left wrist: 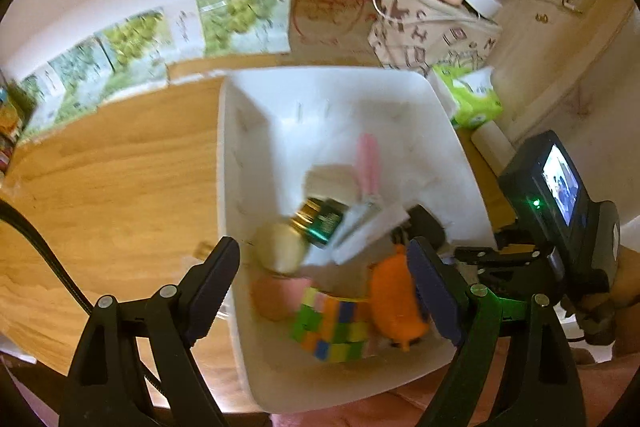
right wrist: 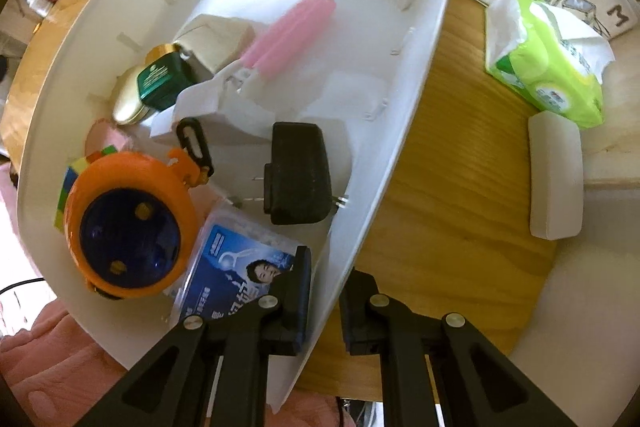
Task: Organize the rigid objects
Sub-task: 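Lower the orange container into the tray and open the left gripper, then move the left tool to the clear acrylic block and close on it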
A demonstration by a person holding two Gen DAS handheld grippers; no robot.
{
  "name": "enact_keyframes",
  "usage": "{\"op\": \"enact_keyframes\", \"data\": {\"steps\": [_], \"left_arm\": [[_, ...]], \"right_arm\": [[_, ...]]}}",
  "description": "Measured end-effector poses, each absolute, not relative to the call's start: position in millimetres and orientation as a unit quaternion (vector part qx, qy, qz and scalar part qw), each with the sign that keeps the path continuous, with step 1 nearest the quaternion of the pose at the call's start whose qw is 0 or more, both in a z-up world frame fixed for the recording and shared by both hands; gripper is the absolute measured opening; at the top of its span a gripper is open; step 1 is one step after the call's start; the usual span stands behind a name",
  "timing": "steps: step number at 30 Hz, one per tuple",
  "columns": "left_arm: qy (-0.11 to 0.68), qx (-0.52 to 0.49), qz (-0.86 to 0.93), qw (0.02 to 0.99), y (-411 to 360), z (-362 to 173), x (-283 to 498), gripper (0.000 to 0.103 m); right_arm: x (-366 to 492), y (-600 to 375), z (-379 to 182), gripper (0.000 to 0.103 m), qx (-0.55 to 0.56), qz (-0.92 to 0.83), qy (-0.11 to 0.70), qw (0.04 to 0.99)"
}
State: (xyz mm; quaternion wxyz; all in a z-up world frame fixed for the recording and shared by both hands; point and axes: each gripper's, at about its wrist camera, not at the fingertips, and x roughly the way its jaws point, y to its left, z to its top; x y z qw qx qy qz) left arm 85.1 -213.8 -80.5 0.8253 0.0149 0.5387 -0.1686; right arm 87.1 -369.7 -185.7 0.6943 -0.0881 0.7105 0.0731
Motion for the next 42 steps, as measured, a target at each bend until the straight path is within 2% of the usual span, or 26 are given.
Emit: {"op": "enact_keyframes", "data": {"steps": [5,18,24,32,42], "left_arm": [[0.521,0.024,-0.172,0.836,-186,-72,88,0.088],[0.509,0.060,-0.177,0.840,-117,-64,98,0.088],[0.511,0.119,-0.194,0.829,-101,-73,102,0.088],[0.478,0.207,-0.279,0.807,-88,-88,101,0.088],[0.482,0.238,-0.391,0.747,-87,-124,106,0.088]], "right_arm": [[92,-375,-185,0.008,-0.067,0.048,0.712,0.698],[97,-394,-188,0.007,-0.010,-0.016,0.712,0.702],[99,-405,-184,0.007,0.023,-0.048,0.703,0.709],[91,-425,-182,0.007,0.053,-0.082,0.691,0.717],[80,-436,-178,0.008,0.073,-0.110,0.682,0.720]]}}
